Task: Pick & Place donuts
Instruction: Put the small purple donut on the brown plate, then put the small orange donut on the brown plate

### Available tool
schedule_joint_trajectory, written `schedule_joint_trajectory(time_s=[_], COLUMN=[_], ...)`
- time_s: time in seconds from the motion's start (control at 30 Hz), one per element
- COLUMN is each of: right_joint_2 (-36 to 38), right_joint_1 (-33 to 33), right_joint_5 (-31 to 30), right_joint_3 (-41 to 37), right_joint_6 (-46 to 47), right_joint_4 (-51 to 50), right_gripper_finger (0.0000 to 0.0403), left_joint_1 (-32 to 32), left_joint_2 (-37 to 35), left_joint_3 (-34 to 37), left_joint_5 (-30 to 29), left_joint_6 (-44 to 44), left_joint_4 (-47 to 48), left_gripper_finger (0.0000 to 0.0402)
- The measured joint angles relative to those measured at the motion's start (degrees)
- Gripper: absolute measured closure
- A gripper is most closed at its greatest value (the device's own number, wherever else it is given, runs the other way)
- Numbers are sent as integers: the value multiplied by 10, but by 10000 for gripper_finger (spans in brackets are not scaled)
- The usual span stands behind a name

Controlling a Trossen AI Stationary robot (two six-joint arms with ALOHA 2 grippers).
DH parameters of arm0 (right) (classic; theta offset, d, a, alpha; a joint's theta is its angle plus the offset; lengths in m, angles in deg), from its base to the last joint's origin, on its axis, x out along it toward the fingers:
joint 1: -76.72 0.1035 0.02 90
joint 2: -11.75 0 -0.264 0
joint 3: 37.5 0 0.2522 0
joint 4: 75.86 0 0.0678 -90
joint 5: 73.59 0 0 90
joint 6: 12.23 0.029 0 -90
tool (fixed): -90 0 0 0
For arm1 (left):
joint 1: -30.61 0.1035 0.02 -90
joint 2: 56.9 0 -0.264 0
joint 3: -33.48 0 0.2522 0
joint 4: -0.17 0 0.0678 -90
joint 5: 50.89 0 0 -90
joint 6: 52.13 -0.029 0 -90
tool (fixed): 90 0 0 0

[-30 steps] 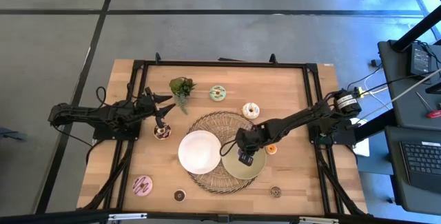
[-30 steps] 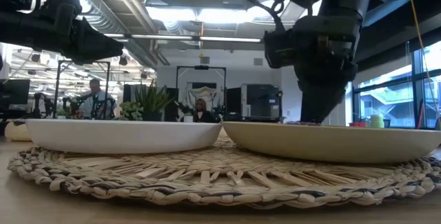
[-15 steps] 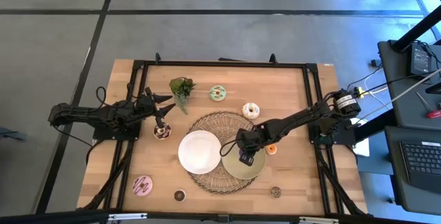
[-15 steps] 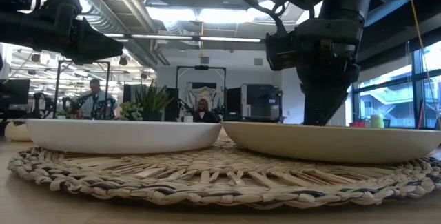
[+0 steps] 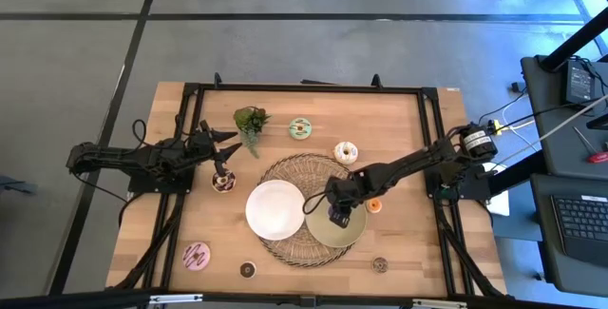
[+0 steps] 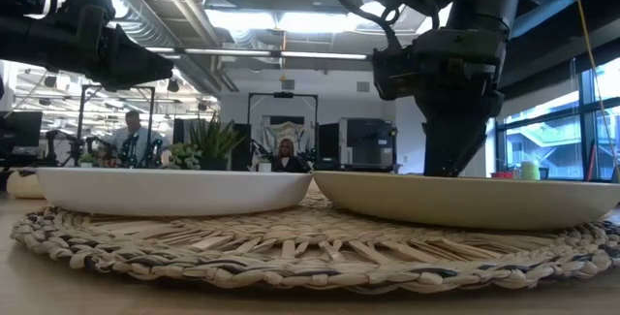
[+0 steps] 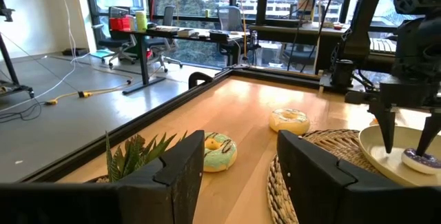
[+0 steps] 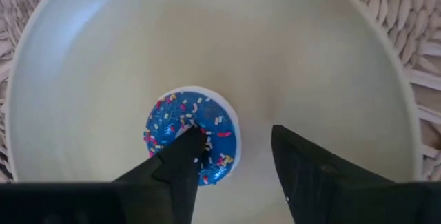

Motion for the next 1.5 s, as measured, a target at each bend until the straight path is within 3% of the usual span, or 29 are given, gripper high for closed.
schedule_joint_trajectory(time_s=[0.53,0.73,1.0,1.1,1.3,1.5], right_joint_2=[9,13,50,85,124,115], right_joint_1=[-10,-6,18,30,54,75], right_joint_5=[26,22,-36,-43,-121,-125], right_joint_3=[33,56,64,64,64,60], right_joint_6=[-25,21,139,155,184,192], right_joint_4=[-66,-187,-365,-365,-391,-397], right_gripper_finger=[218,218,218,218,218,218], left_joint_1=[0,0,0,0,0,0], left_joint_2=[0,1,5,5,10,11], left_joint_3=[0,0,0,0,0,0], left_joint_5=[0,0,4,4,5,7], left_joint_6=[0,0,0,0,0,0], left_joint_4=[0,0,0,0,0,0], left_gripper_finger=[224,222,223,222,224,222])
